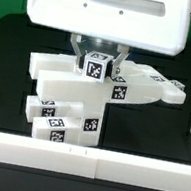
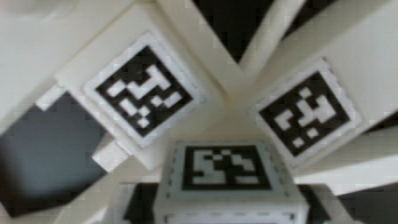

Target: Assemble chair

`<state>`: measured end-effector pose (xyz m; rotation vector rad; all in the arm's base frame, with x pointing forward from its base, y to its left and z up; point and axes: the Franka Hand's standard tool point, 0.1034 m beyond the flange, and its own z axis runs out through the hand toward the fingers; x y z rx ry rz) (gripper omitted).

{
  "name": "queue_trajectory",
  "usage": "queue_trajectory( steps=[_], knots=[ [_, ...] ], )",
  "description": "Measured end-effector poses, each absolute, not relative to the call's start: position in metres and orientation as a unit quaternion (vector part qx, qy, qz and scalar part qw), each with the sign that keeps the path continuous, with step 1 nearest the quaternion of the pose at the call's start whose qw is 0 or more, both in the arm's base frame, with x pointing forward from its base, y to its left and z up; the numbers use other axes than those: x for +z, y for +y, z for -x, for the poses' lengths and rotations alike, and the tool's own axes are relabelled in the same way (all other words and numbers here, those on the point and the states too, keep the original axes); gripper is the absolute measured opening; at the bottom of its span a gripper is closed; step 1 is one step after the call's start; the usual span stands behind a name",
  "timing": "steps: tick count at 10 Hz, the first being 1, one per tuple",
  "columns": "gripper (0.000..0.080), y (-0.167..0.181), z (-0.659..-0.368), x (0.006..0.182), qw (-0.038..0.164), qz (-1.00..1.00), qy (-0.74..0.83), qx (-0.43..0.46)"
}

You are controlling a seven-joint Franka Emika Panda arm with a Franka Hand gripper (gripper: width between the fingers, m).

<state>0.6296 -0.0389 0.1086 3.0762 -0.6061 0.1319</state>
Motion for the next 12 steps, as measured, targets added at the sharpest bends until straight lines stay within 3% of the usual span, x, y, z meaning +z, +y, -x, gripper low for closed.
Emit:
queue_trajectory(
  steps=[4,12],
  knots=[
    [0.0269,-0.0383,-0.6297,0.1086,-0.005,-0.952,-0.304,0.042],
    [0.0271,-0.0346,-0.6310,0.1087,-0.038,-0.805,-0.591,0.033]
  ],
)
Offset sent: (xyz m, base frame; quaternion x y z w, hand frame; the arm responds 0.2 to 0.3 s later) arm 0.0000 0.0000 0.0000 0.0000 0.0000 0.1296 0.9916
